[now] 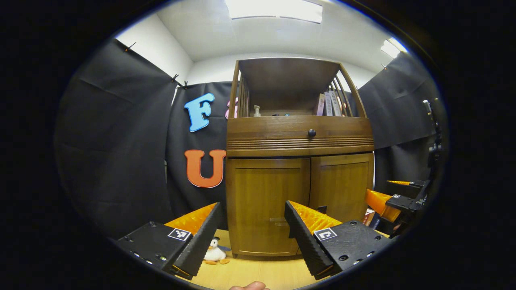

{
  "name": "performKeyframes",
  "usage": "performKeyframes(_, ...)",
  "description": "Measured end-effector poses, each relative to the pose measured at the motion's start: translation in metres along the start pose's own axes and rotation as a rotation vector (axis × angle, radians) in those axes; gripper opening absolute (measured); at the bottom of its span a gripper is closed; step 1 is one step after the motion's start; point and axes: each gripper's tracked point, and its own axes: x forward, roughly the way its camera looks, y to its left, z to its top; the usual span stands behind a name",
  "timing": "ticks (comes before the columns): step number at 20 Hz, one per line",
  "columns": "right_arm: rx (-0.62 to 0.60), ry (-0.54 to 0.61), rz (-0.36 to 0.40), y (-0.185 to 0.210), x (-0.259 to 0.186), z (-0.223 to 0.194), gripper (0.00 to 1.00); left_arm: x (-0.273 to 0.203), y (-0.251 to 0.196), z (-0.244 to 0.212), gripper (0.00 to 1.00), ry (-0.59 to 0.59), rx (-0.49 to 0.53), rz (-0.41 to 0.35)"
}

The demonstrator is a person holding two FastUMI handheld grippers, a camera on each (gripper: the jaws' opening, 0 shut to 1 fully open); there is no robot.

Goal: Open the right door of the double-door shoe cabinet with the right hand, and open the left door with the left hand.

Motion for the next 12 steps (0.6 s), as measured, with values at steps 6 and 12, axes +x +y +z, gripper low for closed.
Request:
performKeyframes(6,0.012,0.053,0.037,0.011,0.021,-0.019,1.0,-0.008,0.021,-0.004,0.94,-0.004,0.002,0.061)
performKeyframes(12,0.048,0.177,0.06,0.026,0.059,-0.057,1.0,-0.018,0.045,-0.007,0.95,-0.002,0.018,0.134)
